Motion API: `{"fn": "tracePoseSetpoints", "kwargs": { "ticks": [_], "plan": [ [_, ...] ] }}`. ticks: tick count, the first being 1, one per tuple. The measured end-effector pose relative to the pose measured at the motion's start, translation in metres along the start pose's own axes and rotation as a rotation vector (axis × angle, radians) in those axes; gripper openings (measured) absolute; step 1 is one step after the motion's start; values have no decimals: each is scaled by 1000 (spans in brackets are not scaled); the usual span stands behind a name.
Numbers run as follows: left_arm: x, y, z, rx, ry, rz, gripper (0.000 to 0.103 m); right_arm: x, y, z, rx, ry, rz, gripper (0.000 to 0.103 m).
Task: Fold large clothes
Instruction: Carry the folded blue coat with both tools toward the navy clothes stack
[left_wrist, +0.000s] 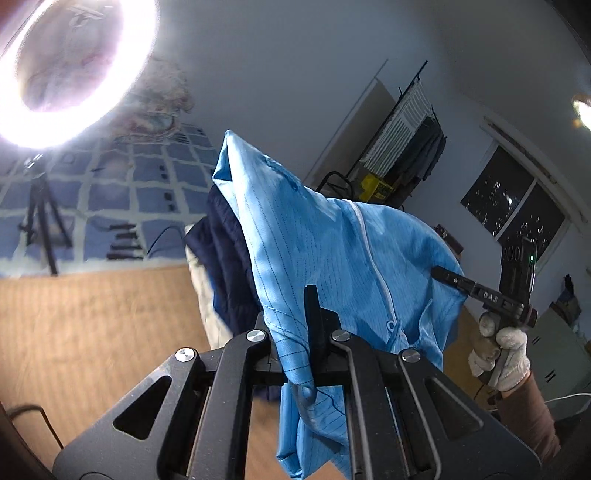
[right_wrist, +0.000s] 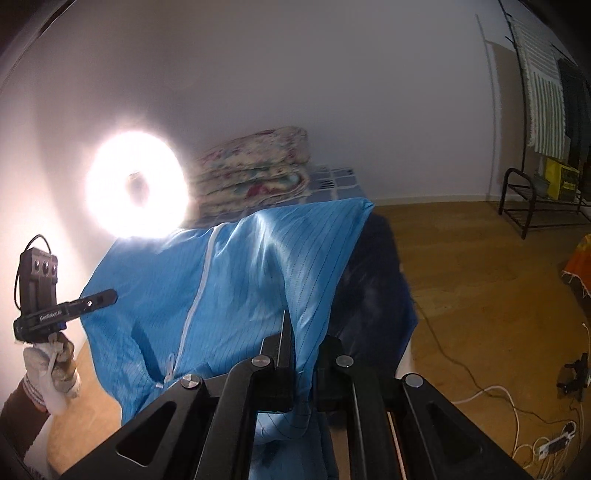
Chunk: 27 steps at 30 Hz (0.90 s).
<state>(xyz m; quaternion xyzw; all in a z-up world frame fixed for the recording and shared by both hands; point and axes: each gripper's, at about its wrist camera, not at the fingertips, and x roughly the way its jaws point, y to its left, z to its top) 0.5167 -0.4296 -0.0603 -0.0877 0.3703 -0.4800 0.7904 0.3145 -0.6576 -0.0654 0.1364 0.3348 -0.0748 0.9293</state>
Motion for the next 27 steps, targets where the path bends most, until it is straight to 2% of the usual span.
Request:
{"fn": "tracePoseSetpoints", "kwargs": {
  "ticks": [8, 14, 20, 27],
  "plan": [
    [68, 2, 44, 16, -2, 8, 3, 58, -41, 36, 7, 8, -56, 3],
    [110, 14, 64, -4, -6, 14, 3, 91, -75, 62, 25, 1, -76, 3],
    [142, 31, 58, -35, 28, 34, 3, 122, -90, 60, 34, 46, -102, 3],
    [154, 43, 48, -31, 57, 56, 4, 143, -101, 51, 36, 91, -113, 4]
  ]
}}
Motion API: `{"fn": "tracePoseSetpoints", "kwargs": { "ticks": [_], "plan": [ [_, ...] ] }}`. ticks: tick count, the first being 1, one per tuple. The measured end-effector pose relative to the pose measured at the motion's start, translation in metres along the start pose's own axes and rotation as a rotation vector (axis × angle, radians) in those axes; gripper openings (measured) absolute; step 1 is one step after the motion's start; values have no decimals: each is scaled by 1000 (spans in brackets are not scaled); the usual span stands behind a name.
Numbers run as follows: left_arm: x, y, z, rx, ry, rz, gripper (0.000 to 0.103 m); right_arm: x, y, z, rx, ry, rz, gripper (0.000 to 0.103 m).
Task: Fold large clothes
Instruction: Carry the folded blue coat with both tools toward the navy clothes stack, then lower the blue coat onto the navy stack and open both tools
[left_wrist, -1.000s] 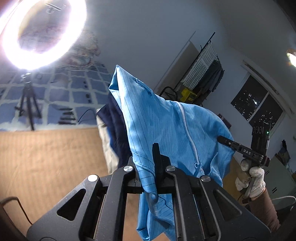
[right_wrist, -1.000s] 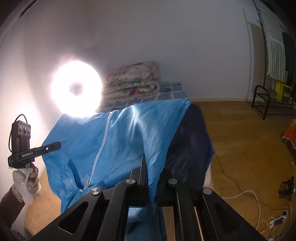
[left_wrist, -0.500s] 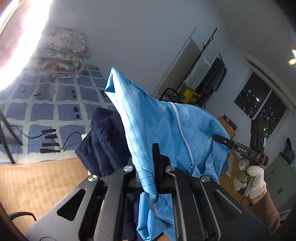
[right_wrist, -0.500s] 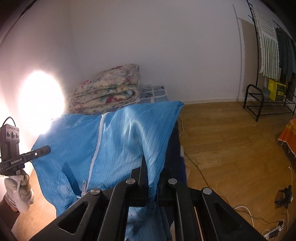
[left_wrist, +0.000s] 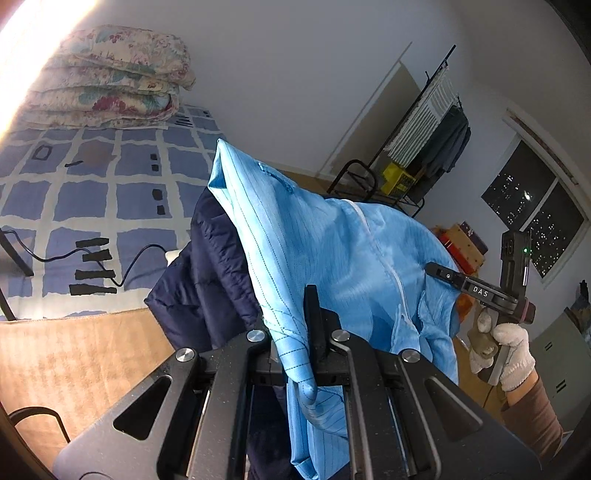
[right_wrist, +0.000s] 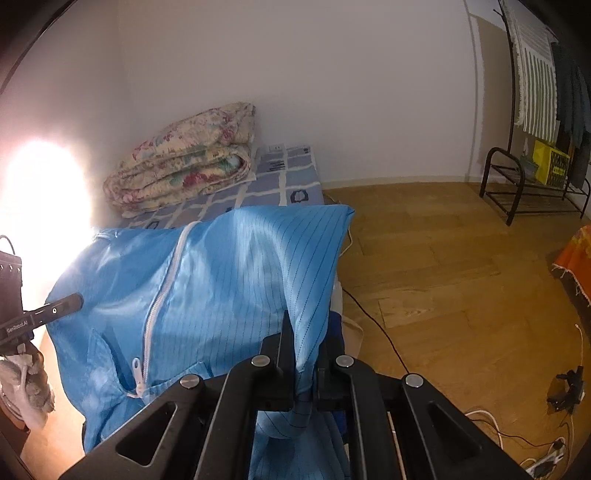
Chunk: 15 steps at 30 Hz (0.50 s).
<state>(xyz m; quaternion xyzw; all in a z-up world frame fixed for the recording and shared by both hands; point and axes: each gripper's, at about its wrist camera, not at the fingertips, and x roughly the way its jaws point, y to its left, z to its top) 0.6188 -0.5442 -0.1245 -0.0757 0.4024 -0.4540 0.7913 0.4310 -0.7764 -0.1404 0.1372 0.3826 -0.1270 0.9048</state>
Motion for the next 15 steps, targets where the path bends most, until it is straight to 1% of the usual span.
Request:
{"fn": "tracePoseSetpoints", "kwargs": {
  "ticks": [3, 6, 9, 10, 11, 12, 14, 15],
  "plan": [
    [2, -2, -2, 11, 5, 12, 5, 6, -1, 0, -2, 16, -20, 4],
    [0, -2, -3, 7, 12, 13, 6, 12, -3, 1, 9, 30, -48, 8],
    [-1, -3, -5, 10, 21, 24, 8, 14, -3, 0, 2, 37, -81, 16],
    [-2, -3, -5, 10, 25, 24, 11, 15, -3, 0, 1, 41, -95, 19],
    [-3, -3, -6, 10, 27, 28, 17, 15, -3, 0, 4, 45, -117, 27],
    [-4, -2, -7, 8, 28, 34, 23, 16, -4, 0, 6, 49, -132, 30],
    [-8, -1, -9, -3, 24, 43, 56, 15, -5, 0, 9, 60, -178, 36],
    [-12, -1, -10, -7, 15, 46, 60, 14, -6, -1, 11, 62, -183, 39]
  ]
}}
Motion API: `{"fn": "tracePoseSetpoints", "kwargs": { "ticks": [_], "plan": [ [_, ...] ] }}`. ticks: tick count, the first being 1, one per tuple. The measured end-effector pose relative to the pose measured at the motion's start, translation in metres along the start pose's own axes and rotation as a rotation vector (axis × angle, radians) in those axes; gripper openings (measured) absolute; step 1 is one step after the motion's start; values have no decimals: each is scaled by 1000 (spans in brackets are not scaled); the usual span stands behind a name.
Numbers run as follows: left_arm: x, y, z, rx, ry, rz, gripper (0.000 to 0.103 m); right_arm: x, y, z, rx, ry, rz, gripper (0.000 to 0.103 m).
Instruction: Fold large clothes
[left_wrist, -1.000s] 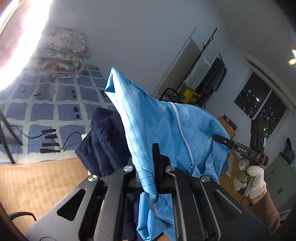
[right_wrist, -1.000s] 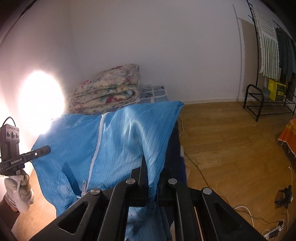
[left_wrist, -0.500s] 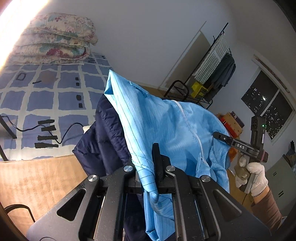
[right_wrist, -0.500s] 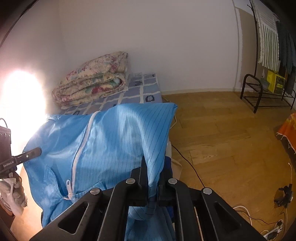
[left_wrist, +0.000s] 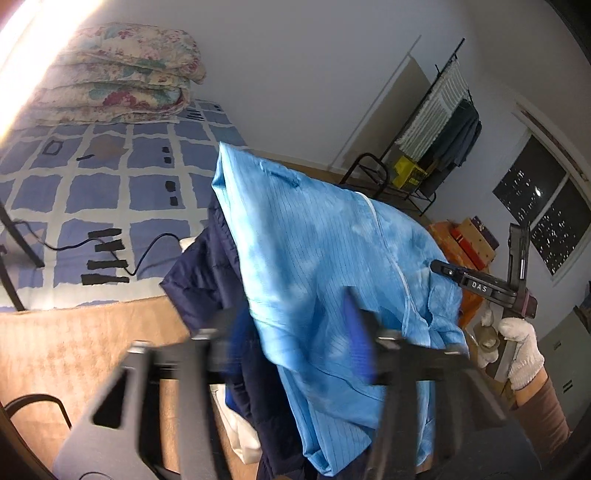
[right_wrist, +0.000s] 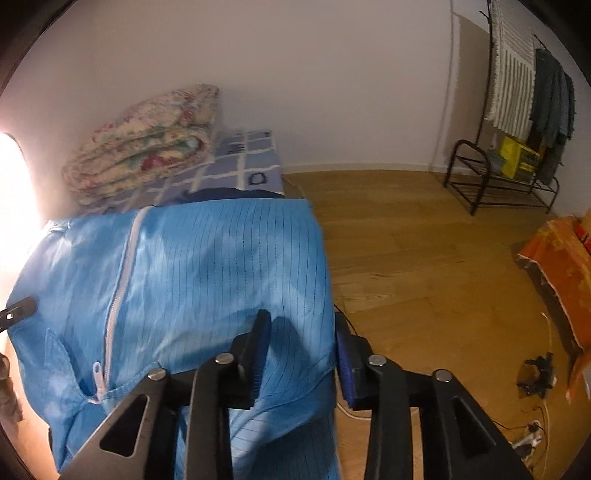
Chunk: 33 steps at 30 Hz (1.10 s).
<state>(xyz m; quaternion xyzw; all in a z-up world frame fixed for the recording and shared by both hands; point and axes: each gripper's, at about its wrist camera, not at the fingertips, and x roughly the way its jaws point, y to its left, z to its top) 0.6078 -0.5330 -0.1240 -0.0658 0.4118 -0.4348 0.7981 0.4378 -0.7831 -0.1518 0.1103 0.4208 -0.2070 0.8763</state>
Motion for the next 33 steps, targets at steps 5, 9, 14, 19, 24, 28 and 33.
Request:
{"fn": "tracePoseSetpoints", "kwargs": {
  "ticks": [5, 9, 14, 19, 24, 28, 33],
  "plan": [
    [-13, 4, -2, -10, 4, 17, 70, -17, 1, -2, 18, -39, -30, 64],
    [-29, 6, -7, -12, 3, 32, 70, -34, 5, 0, 31, -71, -24, 70],
    [-59, 0, -21, 8, -19, 37, 70, -65, 19, -9, 28, -119, -18, 73],
    [-98, -14, -41, 33, -31, 42, 71, -95, 40, -23, 10, -142, -11, 73],
    [-160, -43, -66, 76, -62, 52, 71, -147, 62, -43, 4, -181, 23, 73],
    [-217, -66, -87, 90, -76, 54, 71, -197, 80, -64, 0, -200, 67, 73],
    [-292, -92, -118, 116, -128, 70, 80, -258, 100, -98, -10, -228, 99, 75]
  ]
}}
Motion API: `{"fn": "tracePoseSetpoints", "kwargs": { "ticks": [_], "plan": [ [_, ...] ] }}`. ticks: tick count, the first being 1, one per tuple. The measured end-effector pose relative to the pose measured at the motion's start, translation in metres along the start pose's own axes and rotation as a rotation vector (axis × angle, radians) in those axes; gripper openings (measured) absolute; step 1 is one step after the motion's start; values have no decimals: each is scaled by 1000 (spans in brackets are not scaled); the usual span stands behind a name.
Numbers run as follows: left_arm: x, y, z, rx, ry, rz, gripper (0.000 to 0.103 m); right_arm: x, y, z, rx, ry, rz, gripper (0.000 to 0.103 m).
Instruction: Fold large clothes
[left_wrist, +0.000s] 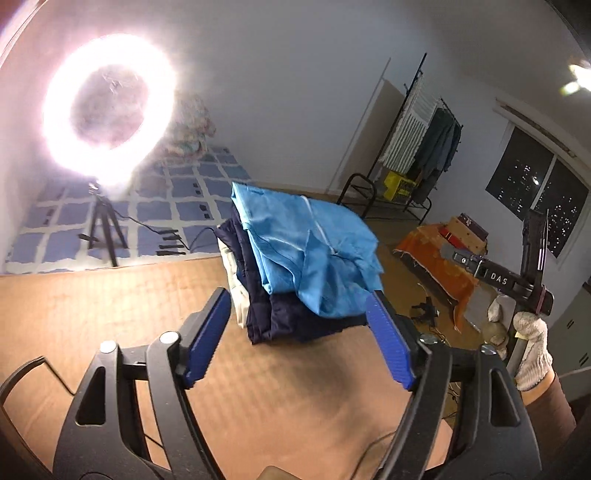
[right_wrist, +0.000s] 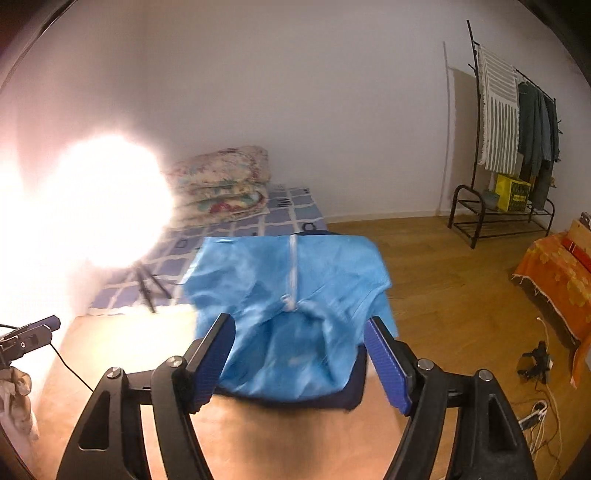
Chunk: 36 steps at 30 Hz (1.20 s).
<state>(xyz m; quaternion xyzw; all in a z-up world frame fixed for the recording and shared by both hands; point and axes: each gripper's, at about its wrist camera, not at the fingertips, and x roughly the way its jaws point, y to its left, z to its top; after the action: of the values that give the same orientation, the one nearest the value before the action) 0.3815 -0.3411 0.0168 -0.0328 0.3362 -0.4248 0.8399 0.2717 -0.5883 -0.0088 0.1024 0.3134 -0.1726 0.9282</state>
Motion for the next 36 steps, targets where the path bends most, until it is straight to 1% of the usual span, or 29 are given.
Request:
{"fn": "tracePoseSetpoints", "kwargs": {
  "ticks": [4, 7, 9, 10, 12, 14, 16, 19, 22, 25, 27, 29, 32, 34, 36],
  "plan": [
    [-51, -15, -19, 22, -21, 28, 82, -50, 24, -24, -3, -21, 20, 78],
    [-84, -21, -39, 30, -39, 54, 87, -79, 40, -41, -19, -33, 25, 79],
    [-104, -23, -54, 33, -48, 67, 88, -95, 49, -53, -21, -43, 36, 81],
    [-110, -24, -60, 34, -51, 68, 88, -105, 54, -61, -18, -52, 42, 83],
    [-125, -27, -76, 35, -62, 99, 88, -119, 62, -75, -11, -65, 46, 84],
    [-136, -26, -90, 30, -70, 112, 88, -131, 70, -89, -13, -68, 54, 85],
    [-146, -24, -105, 19, -73, 126, 89, -140, 80, -105, -32, -70, 36, 85],
    [-155, -24, -125, 26, -70, 152, 89, -152, 91, -128, -45, -83, 19, 89],
    [-158, -27, -142, 55, -67, 186, 89, -156, 101, -147, -54, -96, 12, 89],
    [-161, -25, -155, 46, -58, 180, 89, -159, 109, -162, -47, -106, 9, 91],
    [-162, -23, -161, 42, -58, 190, 89, -159, 113, -169, -47, -118, 14, 94],
    [-162, -21, -165, 51, -53, 202, 89, -159, 118, -177, -55, -135, -1, 99],
    [-163, -21, -170, 65, -58, 227, 89, -155, 123, -188, -52, -168, -25, 102],
    [-163, -20, -173, 76, -63, 241, 89, -150, 126, -195, -40, -167, -34, 103],
    [-161, -20, -176, 89, -62, 255, 92, -143, 129, -198, -46, -145, -29, 103]
  ]
}}
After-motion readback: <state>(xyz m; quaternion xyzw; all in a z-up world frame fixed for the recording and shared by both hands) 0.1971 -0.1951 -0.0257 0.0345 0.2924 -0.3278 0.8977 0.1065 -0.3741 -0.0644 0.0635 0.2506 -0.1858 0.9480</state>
